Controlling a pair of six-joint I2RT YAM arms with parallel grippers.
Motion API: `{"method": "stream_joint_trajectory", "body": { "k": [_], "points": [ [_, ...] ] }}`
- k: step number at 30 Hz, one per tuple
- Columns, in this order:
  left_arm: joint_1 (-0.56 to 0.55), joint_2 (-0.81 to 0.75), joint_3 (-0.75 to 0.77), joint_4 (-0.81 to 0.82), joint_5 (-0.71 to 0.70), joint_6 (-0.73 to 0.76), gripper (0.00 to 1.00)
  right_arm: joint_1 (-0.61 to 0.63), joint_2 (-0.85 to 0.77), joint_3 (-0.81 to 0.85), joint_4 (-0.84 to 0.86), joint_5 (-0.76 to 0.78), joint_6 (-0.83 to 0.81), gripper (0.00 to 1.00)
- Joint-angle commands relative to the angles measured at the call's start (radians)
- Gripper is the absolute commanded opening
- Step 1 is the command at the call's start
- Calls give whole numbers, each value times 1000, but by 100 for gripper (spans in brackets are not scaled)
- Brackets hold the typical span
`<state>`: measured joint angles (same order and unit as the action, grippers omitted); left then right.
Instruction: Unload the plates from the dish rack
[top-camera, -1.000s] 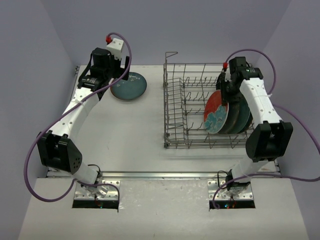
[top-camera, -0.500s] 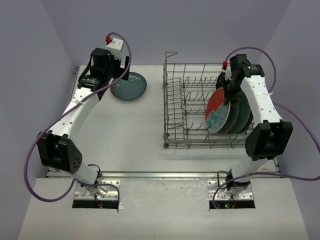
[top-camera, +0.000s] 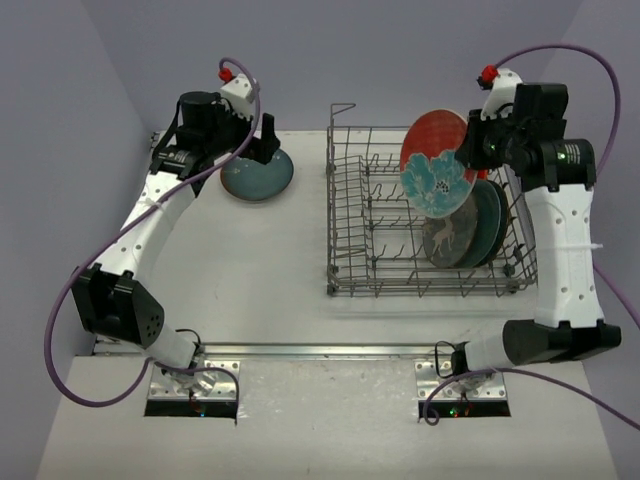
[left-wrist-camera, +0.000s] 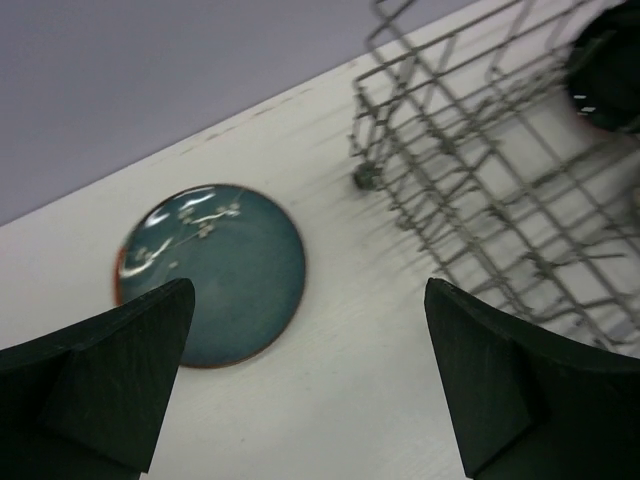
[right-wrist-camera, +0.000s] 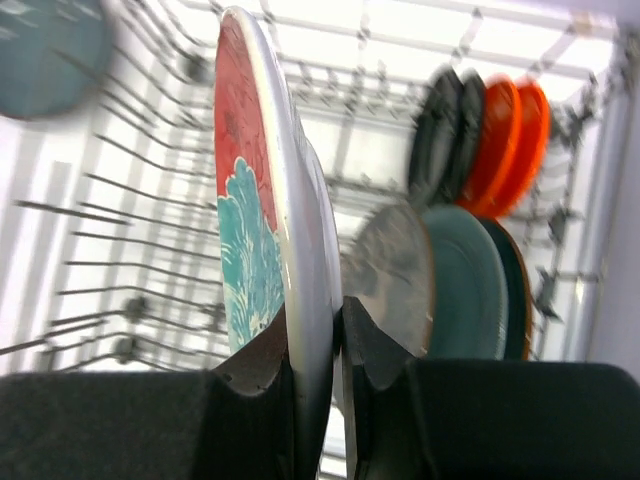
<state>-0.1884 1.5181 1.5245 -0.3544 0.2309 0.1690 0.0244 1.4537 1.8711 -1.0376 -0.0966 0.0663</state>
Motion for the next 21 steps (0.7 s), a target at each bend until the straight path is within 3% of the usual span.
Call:
{"method": "stream_joint_trajectory", "body": {
  "k": [1, 4, 8, 16, 19, 21],
  "points": [
    [-2, -49, 85, 32, 534, -106, 95, 11, -121, -52, 331, -394, 31, 0],
    [-3, -13, 97, 136, 757, -309, 90, 19, -105, -62, 393, -582, 97, 0],
    [-17, 37, 93, 302, 898, -553, 85, 63, -52, -37, 427, -716, 169, 0],
    [-63, 90, 104, 281, 954, -590, 77, 172, 15, -2, 472, -751, 201, 0],
    [-72, 91, 97, 268, 947, -575, 68, 184, 28, 2, 504, -755, 216, 0],
    [-80, 97, 96, 247, 945, -560, 56, 187, 37, 5, 520, -762, 242, 0]
  ]
}}
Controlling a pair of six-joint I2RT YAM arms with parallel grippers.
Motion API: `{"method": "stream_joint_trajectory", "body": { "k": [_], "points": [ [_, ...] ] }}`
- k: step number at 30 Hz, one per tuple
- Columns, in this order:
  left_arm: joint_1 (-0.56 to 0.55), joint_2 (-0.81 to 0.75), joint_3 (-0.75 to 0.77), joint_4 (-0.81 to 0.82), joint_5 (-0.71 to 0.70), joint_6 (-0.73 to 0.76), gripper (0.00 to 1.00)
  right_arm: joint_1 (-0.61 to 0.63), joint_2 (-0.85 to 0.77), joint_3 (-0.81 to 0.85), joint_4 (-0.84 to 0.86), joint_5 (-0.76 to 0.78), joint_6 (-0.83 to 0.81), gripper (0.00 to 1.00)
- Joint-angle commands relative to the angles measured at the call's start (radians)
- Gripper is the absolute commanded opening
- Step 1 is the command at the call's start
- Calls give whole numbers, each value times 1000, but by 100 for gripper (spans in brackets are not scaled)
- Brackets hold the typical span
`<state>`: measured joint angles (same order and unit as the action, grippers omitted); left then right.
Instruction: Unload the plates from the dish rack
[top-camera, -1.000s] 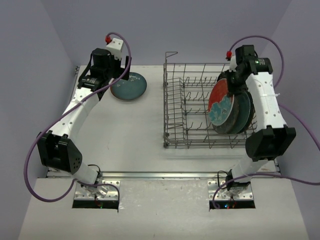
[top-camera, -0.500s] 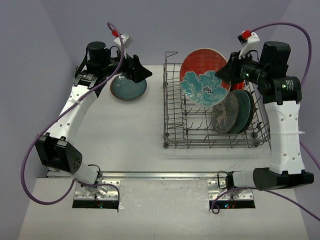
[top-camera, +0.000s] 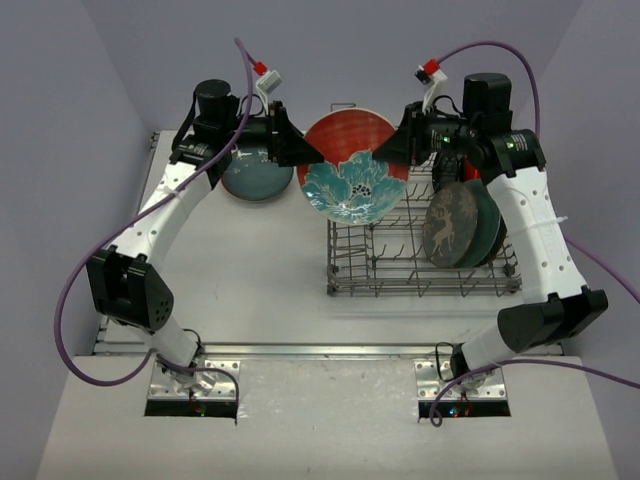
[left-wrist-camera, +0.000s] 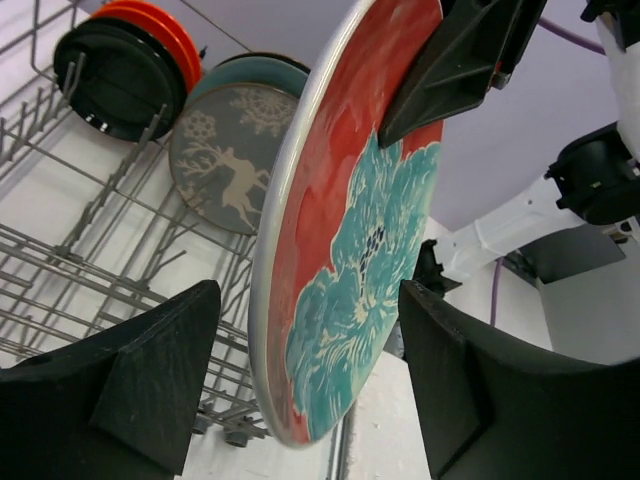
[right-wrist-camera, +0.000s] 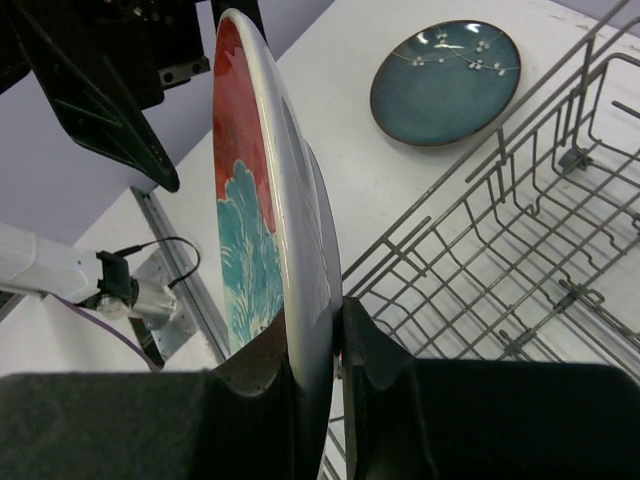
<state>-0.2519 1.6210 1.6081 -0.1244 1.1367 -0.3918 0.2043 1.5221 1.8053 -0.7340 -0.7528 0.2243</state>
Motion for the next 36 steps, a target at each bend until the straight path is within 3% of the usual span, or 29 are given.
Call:
{"method": "stream_joint_trajectory", "body": {
  "k": [1, 4, 6, 8, 9, 11, 12, 13, 14, 16, 19, 23, 25, 28, 36],
  "points": [
    [-17, -5, 7, 17, 39, 1, 51, 8, -27, 72, 223, -107, 92, 0],
    [-17, -1, -2, 14, 41, 1, 39, 10, -19, 72, 248, -117, 124, 0],
    [-15, -1, -7, 9, 41, -2, 17, 10, -14, 69, 252, -118, 133, 0],
    [-11, -5, -18, 19, 40, -16, 2, 10, -13, 64, 250, -116, 133, 0],
    [-3, -10, -34, 52, 43, -51, 0, 10, -12, 62, 242, -109, 131, 9],
    [25, -16, -75, 160, 49, -152, 0, 10, -10, 63, 217, -86, 126, 37],
    [30, -17, -80, 168, 49, -160, 0, 10, -10, 63, 208, -81, 125, 41],
    [65, -17, -109, 219, 51, -217, 0, 10, -12, 59, 198, -48, 124, 59],
    [100, -12, -128, 316, 57, -324, 0, 6, -17, 52, 185, -14, 124, 69],
    [170, 0, -136, 395, 57, -413, 0, -11, -23, 35, 176, 30, 135, 86],
    [296, 36, -124, 487, 53, -528, 0, -83, -27, 19, 170, 62, 172, 99],
    [428, 103, -75, 498, 13, -561, 0, -179, -8, 26, 139, 57, 230, 99],
    [462, 149, -8, 345, -38, -443, 0, -225, 2, 34, 112, 63, 232, 99],
    [479, 242, 135, 91, -98, -229, 0, -270, 12, 35, 69, 80, 196, 99],
    [487, 430, 256, -30, -193, -113, 0, -338, 12, 20, -48, 129, 115, 99]
  ]
}}
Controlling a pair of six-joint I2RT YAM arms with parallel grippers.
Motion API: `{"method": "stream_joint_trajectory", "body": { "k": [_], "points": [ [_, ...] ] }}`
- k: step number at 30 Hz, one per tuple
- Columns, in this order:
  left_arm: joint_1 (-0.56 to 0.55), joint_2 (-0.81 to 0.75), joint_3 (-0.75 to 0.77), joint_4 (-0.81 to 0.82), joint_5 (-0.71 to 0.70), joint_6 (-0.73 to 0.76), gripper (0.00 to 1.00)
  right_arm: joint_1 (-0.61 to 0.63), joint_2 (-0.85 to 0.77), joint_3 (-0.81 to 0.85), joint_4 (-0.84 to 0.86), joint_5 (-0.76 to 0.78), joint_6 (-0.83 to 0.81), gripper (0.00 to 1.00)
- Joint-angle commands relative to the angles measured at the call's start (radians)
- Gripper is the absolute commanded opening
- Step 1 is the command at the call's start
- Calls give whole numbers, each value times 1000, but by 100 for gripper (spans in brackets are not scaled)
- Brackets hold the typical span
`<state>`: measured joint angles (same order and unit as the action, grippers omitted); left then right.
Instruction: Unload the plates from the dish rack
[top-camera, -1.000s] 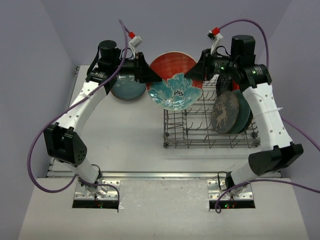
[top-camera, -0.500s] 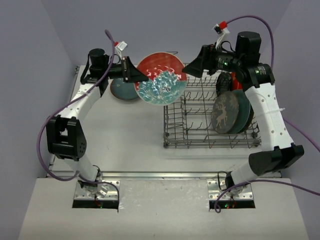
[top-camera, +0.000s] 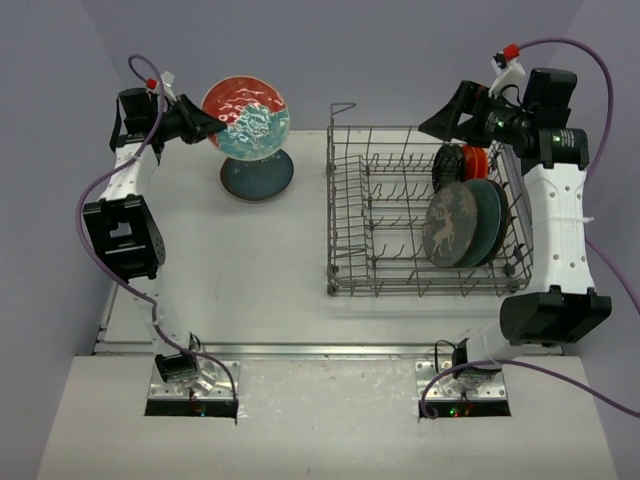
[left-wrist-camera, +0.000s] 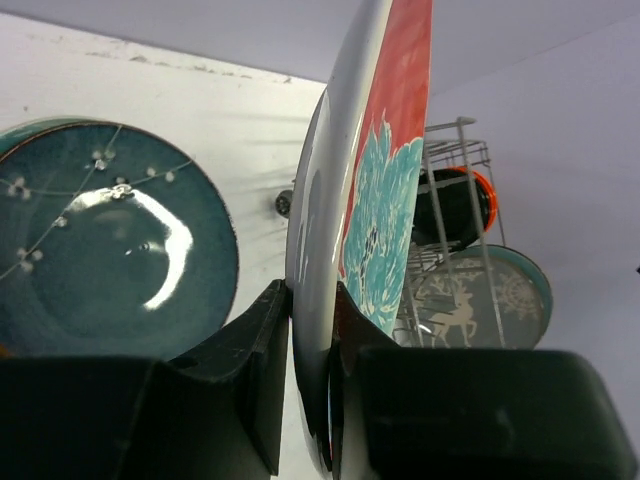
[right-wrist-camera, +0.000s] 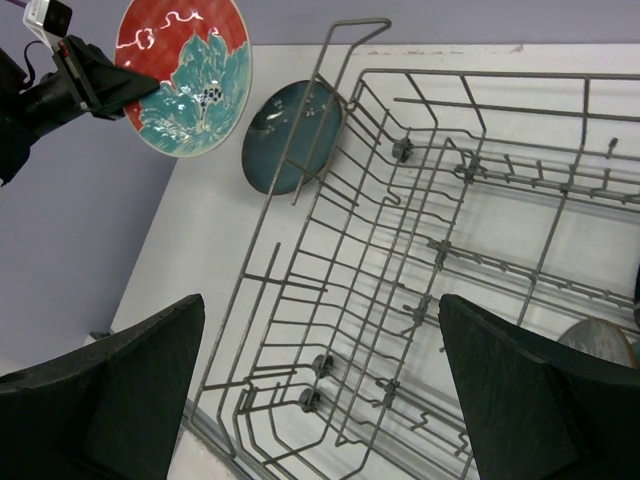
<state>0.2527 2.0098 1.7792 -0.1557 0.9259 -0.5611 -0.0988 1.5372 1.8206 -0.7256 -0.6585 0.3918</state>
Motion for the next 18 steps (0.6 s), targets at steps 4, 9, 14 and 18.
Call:
{"method": "stream_joint_trajectory", "body": {
  "k": [4, 9, 14, 18],
  "points": [
    [-18, 110, 95, 7, 31, 57, 0, -50, -2, 19, -101, 48, -68, 99],
    [-15, 190, 111, 28, 58, 47, 0, -53, -2, 30, -134, 54, -76, 99],
    [-15, 260, 142, 55, 77, 32, 0, -55, 5, 48, -175, 63, -88, 99],
    [-10, 305, 159, 66, 78, 29, 0, -55, 8, 46, -189, 63, -83, 99]
  ]
}}
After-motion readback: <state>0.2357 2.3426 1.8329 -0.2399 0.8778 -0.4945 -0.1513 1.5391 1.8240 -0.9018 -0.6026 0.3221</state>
